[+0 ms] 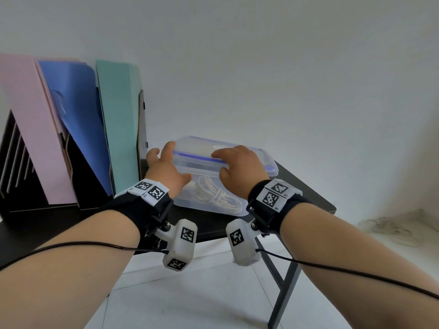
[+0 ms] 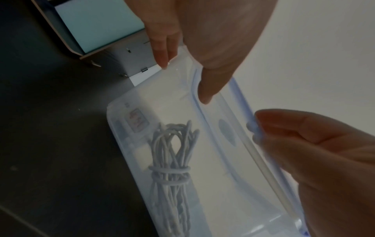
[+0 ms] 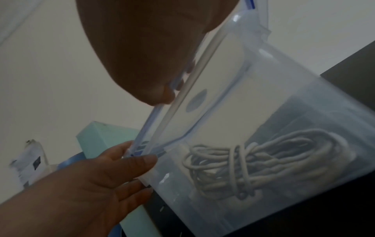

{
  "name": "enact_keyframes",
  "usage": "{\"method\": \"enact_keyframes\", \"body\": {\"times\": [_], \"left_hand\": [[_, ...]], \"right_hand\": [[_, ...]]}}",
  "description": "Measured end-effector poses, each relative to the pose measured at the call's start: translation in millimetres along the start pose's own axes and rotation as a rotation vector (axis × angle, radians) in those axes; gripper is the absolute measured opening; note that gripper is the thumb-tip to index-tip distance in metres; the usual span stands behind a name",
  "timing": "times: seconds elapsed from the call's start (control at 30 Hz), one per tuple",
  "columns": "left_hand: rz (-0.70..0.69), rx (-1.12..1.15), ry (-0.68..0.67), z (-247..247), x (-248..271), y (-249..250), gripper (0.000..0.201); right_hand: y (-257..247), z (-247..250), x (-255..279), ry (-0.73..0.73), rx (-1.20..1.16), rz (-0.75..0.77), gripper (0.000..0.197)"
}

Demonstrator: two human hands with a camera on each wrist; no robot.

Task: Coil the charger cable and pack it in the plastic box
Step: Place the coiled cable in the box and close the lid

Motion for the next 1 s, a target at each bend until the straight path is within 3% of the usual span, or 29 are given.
{"method": "enact_keyframes", "body": {"times": [0.1, 0.33, 0.47, 0.63, 0.73, 1.0], "left_hand": [[-0.031, -0.017, 0.036, 2.8, 2.7, 1.6, 0.073], [-0.058, -0.055, 0.087, 8.0, 2.2, 2.1, 0.062], [-0.067, -0.075, 0.103, 11.2, -1.1, -0.2, 0.055], [-0.09, -0.126, 0.042, 13.0, -2.1, 0.8, 0.067], [-0.065, -0.158, -0.012, 11.6, -0.3, 1.5, 0.062], [-0.041, -0.157, 0.012, 12.2, 0.8, 5.9, 0.054]], "right_hand": [[-1.4, -2.0, 3.6, 0.001, -0.013, 0.027, 0.039], [-1.1, -9.6, 10.7, -0.08, 0.106, 0.003, 0.051], [-2.9, -12.7, 11.1, -0.067, 0.141, -0.018, 0.048], [-6.2, -16.3, 10.4, -0.041, 0.167, 0.005, 0.048], [-5.0, -17.0, 10.3, -0.048, 0.169, 0.009, 0.048], [-3.7, -16.7, 7.9, -0.037, 0.164, 0.033, 0.048]]}}
Point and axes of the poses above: each hand's wrist, its own x-axis away from the middle knuckle, its own z-axis out of the back of the hand, y = z × x, the point moved 4 cm from there along -x, towards the middle knuckle, and after that the axes turned 1 degree about -y, right-handed, at the moved point
